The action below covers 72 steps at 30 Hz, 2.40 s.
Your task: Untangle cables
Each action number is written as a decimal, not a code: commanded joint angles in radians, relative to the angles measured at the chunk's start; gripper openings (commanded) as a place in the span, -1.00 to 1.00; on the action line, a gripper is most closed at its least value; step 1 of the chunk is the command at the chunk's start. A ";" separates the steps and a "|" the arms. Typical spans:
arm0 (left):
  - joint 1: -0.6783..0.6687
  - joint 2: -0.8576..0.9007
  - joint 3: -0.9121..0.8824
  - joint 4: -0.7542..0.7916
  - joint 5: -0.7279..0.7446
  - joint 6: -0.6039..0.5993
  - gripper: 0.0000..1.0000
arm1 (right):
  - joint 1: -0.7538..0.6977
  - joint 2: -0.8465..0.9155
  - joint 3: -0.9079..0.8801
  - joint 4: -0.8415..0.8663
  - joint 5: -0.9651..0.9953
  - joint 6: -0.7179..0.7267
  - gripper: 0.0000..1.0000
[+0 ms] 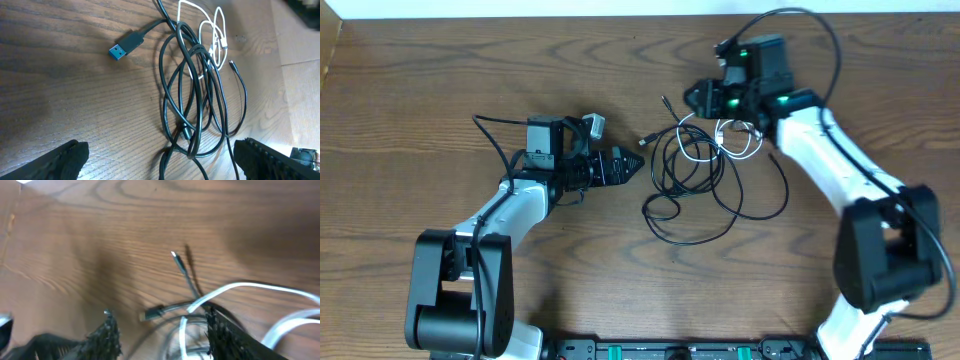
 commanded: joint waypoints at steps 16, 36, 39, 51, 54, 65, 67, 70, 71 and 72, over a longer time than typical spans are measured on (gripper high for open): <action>0.000 -0.003 0.008 -0.002 0.001 0.014 0.98 | 0.054 0.235 0.002 0.173 0.122 0.593 0.15; 0.000 -0.003 0.008 -0.002 0.001 0.014 0.98 | 0.081 0.301 0.002 0.265 0.121 0.461 -0.76; 0.000 -0.003 0.008 -0.002 0.001 0.014 0.98 | 0.074 0.300 0.002 0.298 0.083 0.460 -0.98; 0.000 -0.003 0.008 -0.002 0.001 0.014 0.98 | -0.024 0.078 0.003 0.455 -0.154 0.288 -0.98; 0.000 -0.003 0.008 -0.002 0.001 0.014 0.98 | -0.062 -0.014 0.003 0.467 -0.211 0.288 -0.98; 0.000 -0.003 0.008 -0.002 0.001 0.014 0.98 | -0.098 -0.215 0.003 0.137 -0.130 0.173 -0.98; 0.000 -0.003 0.008 -0.002 0.001 0.014 0.98 | -0.066 -0.198 0.002 -0.042 -0.021 0.173 -0.98; 0.000 -0.003 0.008 -0.002 0.001 0.014 0.98 | 0.013 -0.134 0.001 -0.264 0.111 0.173 -0.98; 0.000 -0.003 0.008 -0.002 0.001 0.014 0.98 | 0.034 -0.116 0.001 -0.286 0.109 0.169 -0.98; 0.000 -0.003 0.008 -0.002 0.001 0.014 0.98 | 0.062 -0.090 0.001 -0.296 0.100 0.147 -0.98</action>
